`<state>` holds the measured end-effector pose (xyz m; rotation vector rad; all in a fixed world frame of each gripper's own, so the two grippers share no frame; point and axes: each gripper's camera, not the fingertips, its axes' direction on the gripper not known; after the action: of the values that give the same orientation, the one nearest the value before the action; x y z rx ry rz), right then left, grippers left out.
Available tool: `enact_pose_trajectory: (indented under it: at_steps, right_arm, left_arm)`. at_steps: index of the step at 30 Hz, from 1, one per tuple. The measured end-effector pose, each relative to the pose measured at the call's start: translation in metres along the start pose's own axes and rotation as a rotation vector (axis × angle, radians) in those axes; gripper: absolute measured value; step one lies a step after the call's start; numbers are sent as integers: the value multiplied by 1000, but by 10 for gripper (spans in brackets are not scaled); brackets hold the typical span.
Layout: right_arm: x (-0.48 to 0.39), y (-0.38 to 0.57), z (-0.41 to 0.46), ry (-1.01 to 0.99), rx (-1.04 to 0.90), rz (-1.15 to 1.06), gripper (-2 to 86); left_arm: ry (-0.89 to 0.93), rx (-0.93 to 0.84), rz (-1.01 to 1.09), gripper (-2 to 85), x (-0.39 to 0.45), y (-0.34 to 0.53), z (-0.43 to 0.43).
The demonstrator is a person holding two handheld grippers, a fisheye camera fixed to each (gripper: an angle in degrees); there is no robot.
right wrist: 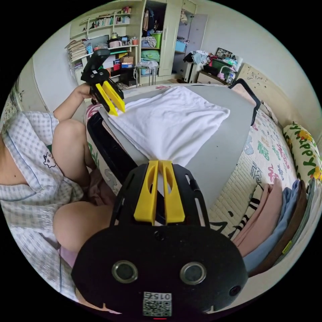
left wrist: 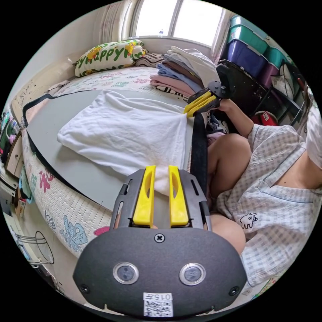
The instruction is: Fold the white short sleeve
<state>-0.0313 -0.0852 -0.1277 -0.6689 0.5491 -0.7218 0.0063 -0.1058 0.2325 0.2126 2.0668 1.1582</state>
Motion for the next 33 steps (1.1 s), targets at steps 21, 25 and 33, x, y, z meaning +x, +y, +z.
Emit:
enact_pose_trajectory:
  at_steps: [21,25,33]
  right_arm:
    - [69,-21,8,-162,122,202,97]
    - [30,26,-3,-124,178,210,90]
    - [-4,74,2,-56,171,273,59]
  left_arm:
    - [-152,157,-194,130,-118,-130,-20]
    - [-261,52,-120,132,-117,-217,15]
    - [-227,-36,-274,109,-150,-287,73]
